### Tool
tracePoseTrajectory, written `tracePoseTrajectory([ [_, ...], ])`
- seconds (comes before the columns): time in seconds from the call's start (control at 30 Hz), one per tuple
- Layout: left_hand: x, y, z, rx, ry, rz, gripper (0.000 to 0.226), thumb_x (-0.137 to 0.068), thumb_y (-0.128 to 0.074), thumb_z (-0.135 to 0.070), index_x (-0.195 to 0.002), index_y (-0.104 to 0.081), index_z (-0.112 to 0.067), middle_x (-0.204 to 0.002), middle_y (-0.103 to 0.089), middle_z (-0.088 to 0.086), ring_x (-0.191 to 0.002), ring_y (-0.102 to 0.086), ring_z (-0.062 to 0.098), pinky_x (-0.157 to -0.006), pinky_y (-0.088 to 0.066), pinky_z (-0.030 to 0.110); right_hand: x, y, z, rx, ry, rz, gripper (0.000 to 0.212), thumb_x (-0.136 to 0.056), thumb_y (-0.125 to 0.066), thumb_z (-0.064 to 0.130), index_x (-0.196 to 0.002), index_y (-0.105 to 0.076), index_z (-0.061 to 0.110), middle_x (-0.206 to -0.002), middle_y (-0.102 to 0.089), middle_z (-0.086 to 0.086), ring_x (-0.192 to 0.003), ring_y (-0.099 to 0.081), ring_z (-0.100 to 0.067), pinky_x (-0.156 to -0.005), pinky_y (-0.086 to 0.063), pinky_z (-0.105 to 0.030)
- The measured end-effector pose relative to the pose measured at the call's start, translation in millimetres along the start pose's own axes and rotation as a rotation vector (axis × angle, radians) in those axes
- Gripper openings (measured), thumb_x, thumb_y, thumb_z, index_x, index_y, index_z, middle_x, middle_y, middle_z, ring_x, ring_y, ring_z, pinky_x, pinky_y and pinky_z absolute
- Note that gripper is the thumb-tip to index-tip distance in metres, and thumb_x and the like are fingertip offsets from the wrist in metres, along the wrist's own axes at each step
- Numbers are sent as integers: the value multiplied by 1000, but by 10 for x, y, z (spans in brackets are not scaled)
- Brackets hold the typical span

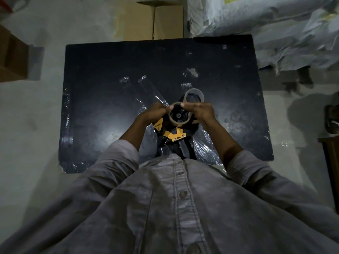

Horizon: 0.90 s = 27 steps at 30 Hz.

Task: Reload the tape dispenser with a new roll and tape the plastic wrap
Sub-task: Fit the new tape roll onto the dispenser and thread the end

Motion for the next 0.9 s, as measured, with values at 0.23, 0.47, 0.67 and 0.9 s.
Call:
tracePoseTrajectory([
  [0.23, 9, 6, 77, -33, 6, -51, 51, -109, -61, -54, -105, -85, -9, -101, -83, 11, -100, -79, 33, -94, -61, 52, 73, -14, 28, -8, 10, -35, 34, -79, -101, 39, -105, -90, 20, -100, -87, 2, -94, -84, -14, -79, -71, -54],
  [0.47, 24, -8, -85, -32, -16, -5, 44, -116, -58, -28, -122, -74, 12, -83, -66, 1, -45, -58, -9, -45, -41, 6, 100, -64, 39, -67, 5, 47, 29, -92, -92, 25, -117, -86, 14, -113, -86, -8, -108, -83, -24, -90, -70, -54],
  [0.67, 77, -16, -46, 4, 0, -22, 44, -115, -60, -31, -116, -75, 10, -58, -63, -14, -42, -55, -9, -44, -39, 6, 161, -76, -228, -230, -84, 96, 33, -97, -87, 18, -126, -80, 3, -125, -82, -17, -121, -79, -35, -96, -68, -45],
  [0.9, 37, -5, 4, -57, 15, -40, 47, -114, -61, -41, -118, -80, 3, -87, -71, -1, -49, -57, -7, -58, -44, 15, 214, -121, -316, -330, -127, 150, 39, -97, -88, 23, -132, -79, 8, -122, -83, -16, -116, -81, -36, -94, -69, -49],
])
Point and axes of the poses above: each hand's wrist, its own x-axis away from the middle knuckle, its own y-axis out of the back of the hand, z = x × y, the point moved 10 cm from there along -x, towards the middle knuckle
